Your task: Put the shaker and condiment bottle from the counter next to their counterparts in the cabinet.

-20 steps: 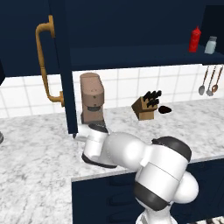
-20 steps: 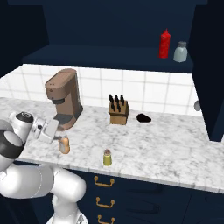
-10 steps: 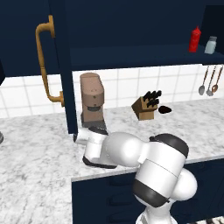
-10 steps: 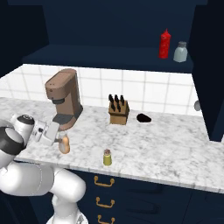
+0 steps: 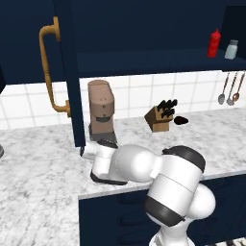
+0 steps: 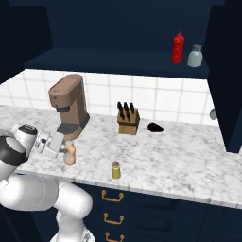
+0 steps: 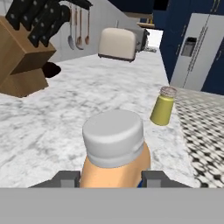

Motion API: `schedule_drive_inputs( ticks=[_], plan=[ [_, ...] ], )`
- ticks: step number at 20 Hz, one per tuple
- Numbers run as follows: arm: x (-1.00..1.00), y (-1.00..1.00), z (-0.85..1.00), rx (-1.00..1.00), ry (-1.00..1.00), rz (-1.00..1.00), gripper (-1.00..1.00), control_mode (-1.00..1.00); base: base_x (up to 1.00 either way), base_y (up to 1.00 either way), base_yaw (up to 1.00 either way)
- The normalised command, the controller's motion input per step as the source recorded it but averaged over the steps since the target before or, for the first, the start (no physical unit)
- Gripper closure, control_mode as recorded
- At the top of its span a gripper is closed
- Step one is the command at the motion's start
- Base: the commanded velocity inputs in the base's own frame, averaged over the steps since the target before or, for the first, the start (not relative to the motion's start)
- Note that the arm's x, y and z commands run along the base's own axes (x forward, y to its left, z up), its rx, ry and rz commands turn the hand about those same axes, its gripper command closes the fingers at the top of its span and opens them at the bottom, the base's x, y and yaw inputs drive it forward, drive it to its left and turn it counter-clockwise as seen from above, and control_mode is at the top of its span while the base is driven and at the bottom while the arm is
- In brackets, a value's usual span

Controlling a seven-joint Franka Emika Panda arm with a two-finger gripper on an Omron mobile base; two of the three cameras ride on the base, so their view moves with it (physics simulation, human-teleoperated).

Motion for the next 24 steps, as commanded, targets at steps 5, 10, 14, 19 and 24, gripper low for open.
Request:
schedule_drive_inputs(
  ticks=[5,10,14,19,24],
  plan=[
    [-0.18,0.00,0.46,-0.10,-0.01,0.01,1.00,-1.00,0.00,0.00,0.00],
    [-0.15,0.00,0.70,-0.15,-0.01,0.06,1.00,-1.00,0.00,0.00,0.00],
    [-0.13,-0.28,0.65,-0.12,0.00,0.14,1.00,-1.00,0.00,0.00,0.00],
    [-0.20,-0.34,0.55,-0.09,0.00,0.25,1.00,-1.00,0.00,0.00,0.00],
    [-0.24,-0.42,0.65,-0.09,0.00,0.26,1.00,-1.00,0.00,0.00,0.00]
  ],
)
